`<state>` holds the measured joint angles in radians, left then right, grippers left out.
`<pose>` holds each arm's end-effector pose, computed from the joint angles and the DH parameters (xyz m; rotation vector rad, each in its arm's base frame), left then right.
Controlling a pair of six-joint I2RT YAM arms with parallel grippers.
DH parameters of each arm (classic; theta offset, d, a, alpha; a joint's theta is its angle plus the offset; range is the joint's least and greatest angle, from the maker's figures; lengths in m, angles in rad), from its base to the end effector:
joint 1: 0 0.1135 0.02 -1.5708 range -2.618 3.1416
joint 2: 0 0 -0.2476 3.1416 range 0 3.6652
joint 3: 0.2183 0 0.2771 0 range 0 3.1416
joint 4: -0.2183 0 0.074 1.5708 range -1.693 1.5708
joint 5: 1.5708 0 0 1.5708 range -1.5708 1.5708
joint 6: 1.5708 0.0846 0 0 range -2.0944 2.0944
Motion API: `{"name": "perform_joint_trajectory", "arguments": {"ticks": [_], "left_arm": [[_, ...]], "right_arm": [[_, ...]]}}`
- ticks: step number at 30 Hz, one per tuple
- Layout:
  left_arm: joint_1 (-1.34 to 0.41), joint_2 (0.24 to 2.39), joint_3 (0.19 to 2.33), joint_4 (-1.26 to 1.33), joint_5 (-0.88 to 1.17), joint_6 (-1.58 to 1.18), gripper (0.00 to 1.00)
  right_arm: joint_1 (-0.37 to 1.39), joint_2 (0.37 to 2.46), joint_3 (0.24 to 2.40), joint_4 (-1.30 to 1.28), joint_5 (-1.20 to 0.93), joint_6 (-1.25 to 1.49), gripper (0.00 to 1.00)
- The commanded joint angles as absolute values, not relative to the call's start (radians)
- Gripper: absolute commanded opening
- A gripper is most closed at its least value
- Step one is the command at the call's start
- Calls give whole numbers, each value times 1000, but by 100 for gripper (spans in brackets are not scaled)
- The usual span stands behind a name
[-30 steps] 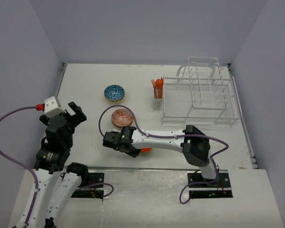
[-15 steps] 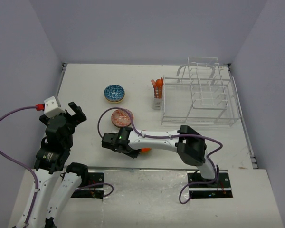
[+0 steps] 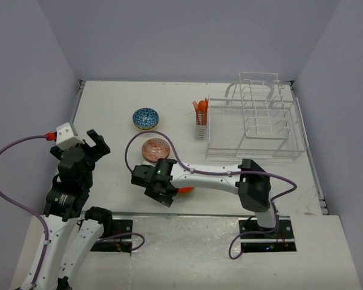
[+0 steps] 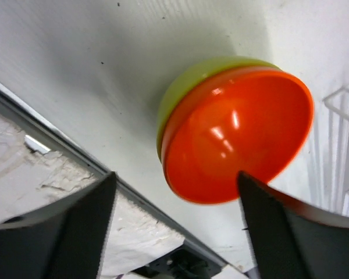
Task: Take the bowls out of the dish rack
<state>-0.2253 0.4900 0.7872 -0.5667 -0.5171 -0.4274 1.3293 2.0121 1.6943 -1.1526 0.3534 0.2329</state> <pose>0.1895 -0.0005 0.3273 -0.5327 1.7239 0.0114 0.1281 0.3978 0.1573 -1.4434 2.4123 -0.2570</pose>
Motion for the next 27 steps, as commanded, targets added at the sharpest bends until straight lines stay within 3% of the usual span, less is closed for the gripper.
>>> {"name": "perform_joint_trajectory", "arguments": {"ticks": [1, 7, 11, 13, 17, 27], "left_arm": [[-230, 491, 785, -561, -537, -430, 100], [-216, 514, 793, -583, -580, -446, 100], [-195, 525, 798, -589, -597, -451, 100], [-190, 528, 796, -589, -598, -451, 100], [-189, 538, 795, -588, -594, -448, 100], [-189, 532, 706, -554, -543, -440, 100]], "right_arm": [[1335, 1836, 1694, -1146, 420, 244, 99], [1205, 1556, 1605, -1021, 523, 340, 99], [959, 1213, 1319, -752, 465, 429, 99], [922, 1073, 1234, -662, 529, 465, 99], [896, 798, 1131, -666, 702, 459, 99], [897, 554, 985, -816, 954, 572, 99]]}}
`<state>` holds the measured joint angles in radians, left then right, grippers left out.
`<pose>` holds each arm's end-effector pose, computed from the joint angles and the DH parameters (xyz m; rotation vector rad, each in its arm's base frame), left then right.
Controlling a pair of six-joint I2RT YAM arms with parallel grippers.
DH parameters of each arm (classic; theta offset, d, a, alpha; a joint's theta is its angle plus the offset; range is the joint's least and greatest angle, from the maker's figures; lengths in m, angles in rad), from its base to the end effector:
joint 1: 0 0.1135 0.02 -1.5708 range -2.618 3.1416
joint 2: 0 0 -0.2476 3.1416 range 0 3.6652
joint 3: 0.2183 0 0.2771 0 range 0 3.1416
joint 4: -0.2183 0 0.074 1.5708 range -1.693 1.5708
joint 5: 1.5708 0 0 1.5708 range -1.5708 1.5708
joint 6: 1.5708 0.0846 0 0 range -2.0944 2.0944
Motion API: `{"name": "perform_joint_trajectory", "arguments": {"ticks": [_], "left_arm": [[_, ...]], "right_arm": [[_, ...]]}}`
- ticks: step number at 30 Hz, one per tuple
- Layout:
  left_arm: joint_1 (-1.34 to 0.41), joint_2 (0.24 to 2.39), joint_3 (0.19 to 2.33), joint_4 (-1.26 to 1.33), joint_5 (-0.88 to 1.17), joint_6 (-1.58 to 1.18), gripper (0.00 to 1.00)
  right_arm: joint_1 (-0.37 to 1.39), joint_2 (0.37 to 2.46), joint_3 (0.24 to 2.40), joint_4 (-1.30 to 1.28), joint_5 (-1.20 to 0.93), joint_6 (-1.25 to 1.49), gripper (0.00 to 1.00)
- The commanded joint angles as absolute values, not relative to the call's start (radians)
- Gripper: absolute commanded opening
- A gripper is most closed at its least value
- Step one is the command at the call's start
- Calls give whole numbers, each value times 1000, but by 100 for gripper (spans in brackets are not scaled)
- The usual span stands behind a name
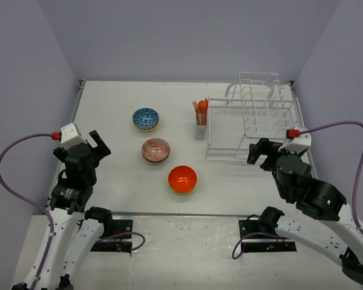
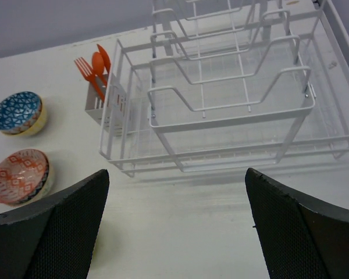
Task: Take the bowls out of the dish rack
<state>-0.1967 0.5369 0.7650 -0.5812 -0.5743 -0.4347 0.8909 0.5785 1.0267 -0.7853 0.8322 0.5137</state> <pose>0.1985 0.0073 0.3096 -0.5909 1.7710 0.1175 0.1455 0.0805 0.3769 0.2067 1.7882 0.2075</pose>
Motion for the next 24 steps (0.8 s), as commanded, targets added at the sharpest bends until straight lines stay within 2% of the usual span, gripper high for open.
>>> {"name": "perform_joint_trajectory", "arguments": {"ticks": [1, 12, 19, 24], "left_arm": [[-189, 528, 698, -522, -499, -419, 100], [-190, 518, 704, -526, -502, -428, 100], [-190, 532, 721, -581, -673, -523, 100], [-192, 528, 695, -531, -582, -477, 100]], "right_arm": [[896, 542, 965, -813, 957, 578, 99], [896, 456, 874, -839, 1014, 613, 99], [896, 437, 861, -931, 1089, 722, 99], [896, 431, 861, -957, 1091, 749, 99]]}}
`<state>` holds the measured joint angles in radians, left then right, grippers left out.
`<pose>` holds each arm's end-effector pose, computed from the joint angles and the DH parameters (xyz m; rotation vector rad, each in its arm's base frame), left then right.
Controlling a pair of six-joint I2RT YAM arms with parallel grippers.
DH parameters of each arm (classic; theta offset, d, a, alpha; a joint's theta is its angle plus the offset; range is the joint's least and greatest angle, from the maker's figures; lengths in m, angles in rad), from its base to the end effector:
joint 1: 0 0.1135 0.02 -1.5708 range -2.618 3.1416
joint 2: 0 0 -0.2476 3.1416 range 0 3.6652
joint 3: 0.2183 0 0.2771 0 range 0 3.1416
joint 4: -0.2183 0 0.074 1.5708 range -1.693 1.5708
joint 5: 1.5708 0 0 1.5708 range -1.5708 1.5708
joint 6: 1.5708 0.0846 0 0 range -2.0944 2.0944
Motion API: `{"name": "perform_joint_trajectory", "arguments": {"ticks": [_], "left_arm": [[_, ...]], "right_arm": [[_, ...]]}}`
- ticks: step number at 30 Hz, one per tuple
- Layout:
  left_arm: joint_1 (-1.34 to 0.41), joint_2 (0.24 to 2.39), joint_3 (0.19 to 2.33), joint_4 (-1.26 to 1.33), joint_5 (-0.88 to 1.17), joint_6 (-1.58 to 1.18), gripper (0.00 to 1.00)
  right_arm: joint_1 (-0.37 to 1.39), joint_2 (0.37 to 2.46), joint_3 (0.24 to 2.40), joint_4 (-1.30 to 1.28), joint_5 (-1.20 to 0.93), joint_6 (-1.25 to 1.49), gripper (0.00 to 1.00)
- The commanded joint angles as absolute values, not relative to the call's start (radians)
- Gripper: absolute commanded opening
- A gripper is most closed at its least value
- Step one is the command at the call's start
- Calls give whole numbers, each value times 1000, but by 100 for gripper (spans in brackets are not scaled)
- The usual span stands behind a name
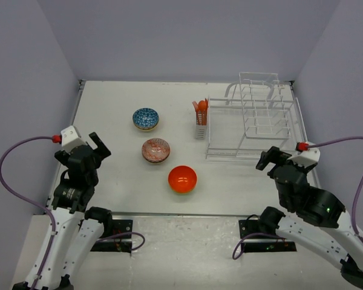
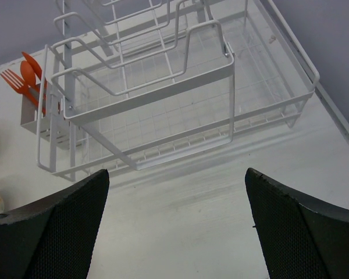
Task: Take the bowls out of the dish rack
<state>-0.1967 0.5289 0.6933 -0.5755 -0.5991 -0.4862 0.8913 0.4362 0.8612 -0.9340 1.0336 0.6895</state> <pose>0.2007 0.0086 0.2844 -0.6445 1.7973 0.1342 0.1318 0.0475 0.3272 0.3999 1.7785 0.0301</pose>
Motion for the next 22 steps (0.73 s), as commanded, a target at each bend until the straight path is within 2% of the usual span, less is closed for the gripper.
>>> {"name": "perform_joint_trajectory", "arguments": {"ticks": [1, 8, 22], "left_arm": [[-195, 531, 695, -528, -566, -463, 100], [-209, 525, 693, -514, -499, -425, 100], [-215, 500, 689, -509, -506, -417, 100]], "right_arm": [[896, 430, 861, -957, 1091, 750, 99], [896, 423, 868, -939, 1071, 715, 99], [896, 428, 870, -936, 1048, 716, 99]]}}
